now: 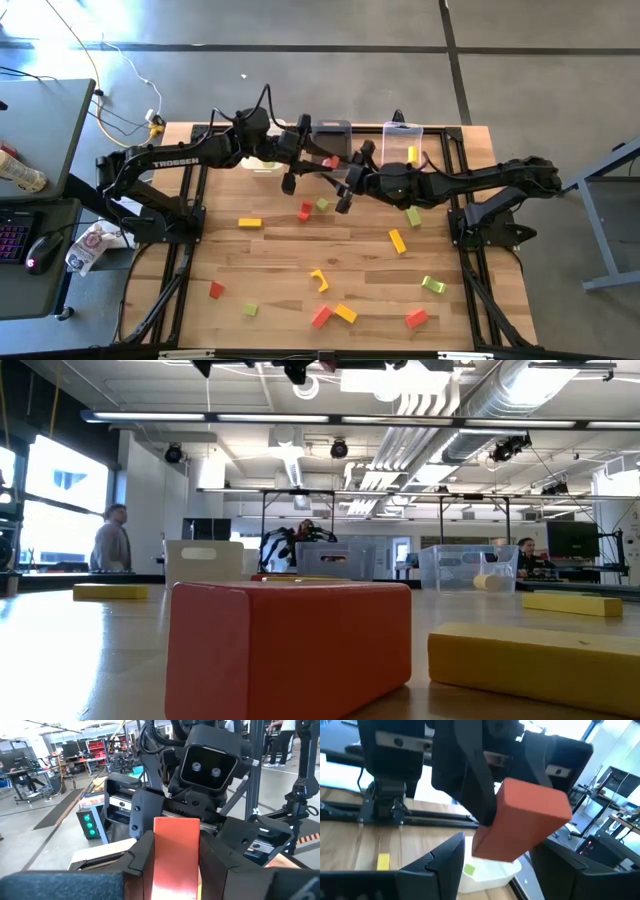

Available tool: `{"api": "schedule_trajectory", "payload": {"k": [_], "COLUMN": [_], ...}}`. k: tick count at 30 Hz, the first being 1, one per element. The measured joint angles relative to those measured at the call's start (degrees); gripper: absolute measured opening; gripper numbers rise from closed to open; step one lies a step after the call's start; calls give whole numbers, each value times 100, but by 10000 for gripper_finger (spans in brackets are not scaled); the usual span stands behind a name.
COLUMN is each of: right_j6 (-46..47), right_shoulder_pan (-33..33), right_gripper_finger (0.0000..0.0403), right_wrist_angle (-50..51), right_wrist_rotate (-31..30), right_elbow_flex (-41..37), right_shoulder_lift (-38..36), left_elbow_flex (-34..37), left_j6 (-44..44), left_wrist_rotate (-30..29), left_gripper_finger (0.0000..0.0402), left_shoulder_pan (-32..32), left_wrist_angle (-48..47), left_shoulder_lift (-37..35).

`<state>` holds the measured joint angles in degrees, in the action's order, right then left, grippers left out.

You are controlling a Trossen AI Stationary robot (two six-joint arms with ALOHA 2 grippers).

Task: Sort & place blocks by color
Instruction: Put the orange block into the black bin

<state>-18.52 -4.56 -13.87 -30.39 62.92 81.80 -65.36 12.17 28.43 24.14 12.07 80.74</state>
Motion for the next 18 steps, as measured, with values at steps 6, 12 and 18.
{"api": "schedule_trajectory", "payload": {"k": [6,12,18], "right_j6": [-1,71,69], "right_shoulder_pan": [2,2,2], "right_gripper_finger": [183,110,110], "right_wrist_angle": [-61,-68,-54], "right_wrist_rotate": [92,99,101], "right_elbow_flex": [0,0,0], "right_shoulder_lift": [0,-9,-13], "left_elbow_flex": [0,0,0], "left_j6": [-1,91,102], "left_wrist_rotate": [-1,45,33], "left_gripper_finger": [92,92,98], "left_shoulder_pan": [0,0,0], "left_wrist_angle": [-5,-4,-9], "left_shoulder_lift": [-1,-10,-12]}}
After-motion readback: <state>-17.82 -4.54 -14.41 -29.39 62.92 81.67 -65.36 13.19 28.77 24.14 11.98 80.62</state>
